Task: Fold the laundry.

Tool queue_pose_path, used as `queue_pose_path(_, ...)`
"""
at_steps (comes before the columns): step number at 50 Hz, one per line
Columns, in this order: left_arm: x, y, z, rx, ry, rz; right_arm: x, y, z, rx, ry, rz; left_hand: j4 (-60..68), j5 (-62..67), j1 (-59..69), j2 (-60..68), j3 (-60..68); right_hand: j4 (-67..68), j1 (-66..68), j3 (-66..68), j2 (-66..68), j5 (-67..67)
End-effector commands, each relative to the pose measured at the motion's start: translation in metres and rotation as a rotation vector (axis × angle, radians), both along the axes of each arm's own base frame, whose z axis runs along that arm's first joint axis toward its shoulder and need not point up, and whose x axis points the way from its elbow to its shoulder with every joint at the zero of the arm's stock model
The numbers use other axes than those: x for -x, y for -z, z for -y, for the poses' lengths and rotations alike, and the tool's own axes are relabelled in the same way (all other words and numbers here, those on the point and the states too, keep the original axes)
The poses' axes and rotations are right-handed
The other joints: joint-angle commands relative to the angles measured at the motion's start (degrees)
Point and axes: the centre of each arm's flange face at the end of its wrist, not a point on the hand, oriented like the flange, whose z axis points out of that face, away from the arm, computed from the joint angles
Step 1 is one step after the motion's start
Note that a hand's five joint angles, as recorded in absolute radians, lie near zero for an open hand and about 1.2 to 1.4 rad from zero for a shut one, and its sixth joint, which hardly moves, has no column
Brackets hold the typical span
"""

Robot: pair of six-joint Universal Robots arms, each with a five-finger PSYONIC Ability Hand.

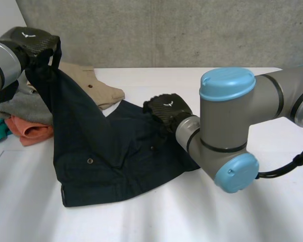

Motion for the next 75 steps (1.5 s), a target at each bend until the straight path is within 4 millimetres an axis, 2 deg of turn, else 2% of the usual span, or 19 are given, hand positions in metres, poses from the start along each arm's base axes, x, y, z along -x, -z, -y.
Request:
queue_pose_path(1, -0.001, 0.012, 0.009, -0.03, -0.008, 0.001, 0.024, 0.017, 0.009, -0.038, 0.041, -0.174, 11.3, 13.8, 13.1, 11.4, 11.6, -0.1, 0.1, -0.3, 0.5, 0.8)
queue_pose_path(8, -0.001, 0.01, 0.011, -0.018, -0.008, -0.002, 0.042, 0.05, 0.006, 0.011, -0.018, -0.362, 11.3, 13.8, 13.1, 11.4, 11.6, -2.1, -1.9, -2.3, -1.5, -1.2)
queue_pose_path(17, -0.002, 0.013, 0.015, -0.015, -0.013, 0.002, 0.041, 0.08, 0.013, 0.062, 0.04, -0.308, 11.3, 13.8, 13.1, 11.4, 11.6, 1.2, 1.5, 1.0, 1.8, 2.1)
queue_pose_path(20, -0.003, 0.013, 0.016, -0.016, -0.019, 0.001, 0.04, 0.083, 0.026, 0.139, 0.105, -0.276, 11.3, 13.8, 13.1, 11.4, 11.6, 44.5, 44.7, 44.3, 45.1, 45.4)
queue_pose_path(21, -0.005, 0.012, 0.016, -0.015, -0.024, -0.002, 0.039, 0.083, 0.034, 0.188, 0.137, -0.252, 11.3, 13.8, 13.1, 11.4, 11.6, 54.0, 54.2, 53.8, 54.6, 54.9)
queue_pose_path(27, -0.01, 0.014, 0.017, -0.032, -0.035, 0.001, 0.039, 0.071, 0.066, 0.343, 0.214, -0.237, 11.3, 13.8, 13.1, 11.4, 11.6, 54.1, 54.3, 53.9, 54.7, 55.0)
queue_pose_path(30, -0.012, 0.015, 0.011, -0.049, -0.034, 0.002, 0.037, 0.037, 0.099, 0.486, 0.266, -0.146, 11.3, 13.8, 13.1, 11.4, 11.6, 54.1, 54.3, 53.9, 54.7, 55.0)
queue_pose_path(31, -0.012, 0.014, 0.007, -0.058, -0.031, 0.004, 0.036, 0.016, 0.119, 0.575, 0.293, -0.077, 11.3, 13.8, 13.1, 11.4, 11.6, 54.1, 54.3, 53.9, 54.7, 55.0)
queue_pose_path(35, -0.011, 0.014, -0.014, -0.108, -0.023, 0.008, 0.021, -0.009, 0.156, 0.74, 0.259, 0.062, 11.1, 13.7, 12.9, 11.2, 11.4, 54.1, 54.3, 53.9, 54.7, 55.0)
queue_pose_path(41, -0.001, 0.031, -0.049, -0.206, 0.006, -0.044, 0.007, 0.008, 0.196, 0.815, 0.168, 0.126, 10.9, 13.5, 12.8, 11.0, 11.3, 54.1, 54.3, 53.9, 54.7, 55.0)
queue_pose_path(46, 0.019, 0.06, -0.074, -0.253, 0.061, -0.087, 0.012, 0.044, 0.222, 0.829, 0.156, 0.162, 9.3, 11.8, 11.1, 9.4, 9.6, 54.1, 54.3, 53.9, 54.7, 55.0)
queue_pose_path(48, 0.028, 0.072, -0.08, -0.249, 0.081, -0.09, 0.015, 0.066, 0.224, 0.786, 0.156, 0.157, 8.1, 10.6, 9.9, 8.2, 8.4, 54.1, 54.3, 53.9, 54.7, 55.0)
queue_pose_path(52, 0.039, 0.095, -0.079, -0.251, 0.077, -0.066, 0.02, 0.079, 0.225, 0.753, 0.166, 0.151, 7.1, 9.6, 8.9, 7.2, 7.4, 54.1, 54.3, 53.9, 54.7, 55.0)
queue_pose_path(54, 0.041, 0.101, -0.076, -0.251, 0.061, -0.055, 0.021, 0.079, 0.224, 0.748, 0.17, 0.148, 7.1, 9.6, 8.9, 7.2, 7.4, 25.1, 25.4, 24.9, 25.7, 26.0)
queue_pose_path(55, 0.042, 0.104, -0.075, -0.251, 0.044, -0.043, 0.022, 0.074, 0.224, 0.743, 0.179, 0.148, 7.1, 9.6, 8.9, 7.2, 7.4, -14.2, -13.9, -14.4, -13.6, -13.3)
queue_pose_path(62, 0.045, 0.1, -0.069, -0.232, 0.01, -0.022, 0.029, 0.028, 0.212, 0.689, 0.238, 0.129, 6.7, 9.3, 8.6, 6.8, 7.1, -15.9, -15.7, -16.1, -15.3, -15.0)
queue_pose_path(66, 0.046, 0.089, -0.064, -0.197, 0.018, -0.025, 0.042, -0.004, 0.193, 0.579, 0.288, 0.076, 5.9, 8.4, 7.7, 6.0, 6.2, -15.9, -15.7, -16.1, -15.3, -15.0)
queue_pose_path(71, 0.049, 0.076, -0.059, -0.144, 0.032, -0.021, 0.07, -0.039, 0.153, 0.385, 0.389, -0.033, 4.1, 6.6, 5.9, 4.1, 4.4, -15.9, -15.7, -16.1, -15.3, -15.0)
queue_pose_path(75, 0.051, 0.07, -0.055, -0.117, 0.037, -0.016, 0.085, -0.043, 0.112, 0.158, 0.398, -0.057, 3.5, 6.1, 5.4, 3.6, 3.9, -15.9, -15.7, -16.1, -15.3, -15.0)
